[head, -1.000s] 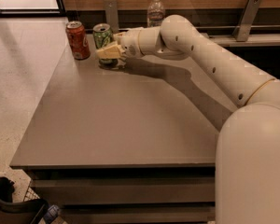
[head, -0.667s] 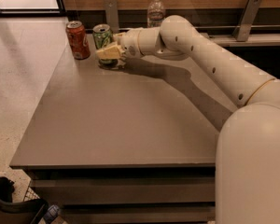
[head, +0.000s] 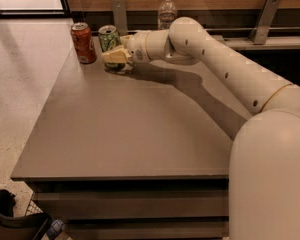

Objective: Move green can near coke can

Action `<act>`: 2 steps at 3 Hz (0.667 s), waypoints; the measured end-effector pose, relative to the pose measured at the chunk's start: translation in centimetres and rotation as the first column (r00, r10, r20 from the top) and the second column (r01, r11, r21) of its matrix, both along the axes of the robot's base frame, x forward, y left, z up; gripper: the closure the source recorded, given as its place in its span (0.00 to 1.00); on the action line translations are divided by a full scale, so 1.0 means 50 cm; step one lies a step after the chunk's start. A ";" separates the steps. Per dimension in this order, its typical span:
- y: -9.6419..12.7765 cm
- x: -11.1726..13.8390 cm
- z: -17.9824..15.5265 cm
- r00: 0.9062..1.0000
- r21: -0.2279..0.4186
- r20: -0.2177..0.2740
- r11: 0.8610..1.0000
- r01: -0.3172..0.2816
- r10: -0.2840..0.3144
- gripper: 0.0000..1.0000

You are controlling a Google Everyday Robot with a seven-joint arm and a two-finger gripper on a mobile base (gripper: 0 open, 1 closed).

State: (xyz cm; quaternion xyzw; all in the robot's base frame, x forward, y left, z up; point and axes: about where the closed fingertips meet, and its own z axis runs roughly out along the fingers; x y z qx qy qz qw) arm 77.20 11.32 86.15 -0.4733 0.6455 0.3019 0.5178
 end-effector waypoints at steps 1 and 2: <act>0.005 -0.001 -0.002 1.000 0.000 -0.001 1.000 -0.004 0.004 0.08; 0.011 -0.002 -0.003 1.000 0.001 -0.003 1.000 -0.008 0.008 0.00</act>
Offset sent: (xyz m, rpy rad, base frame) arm -0.0005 0.0023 -0.0007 0.0003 0.0012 0.0032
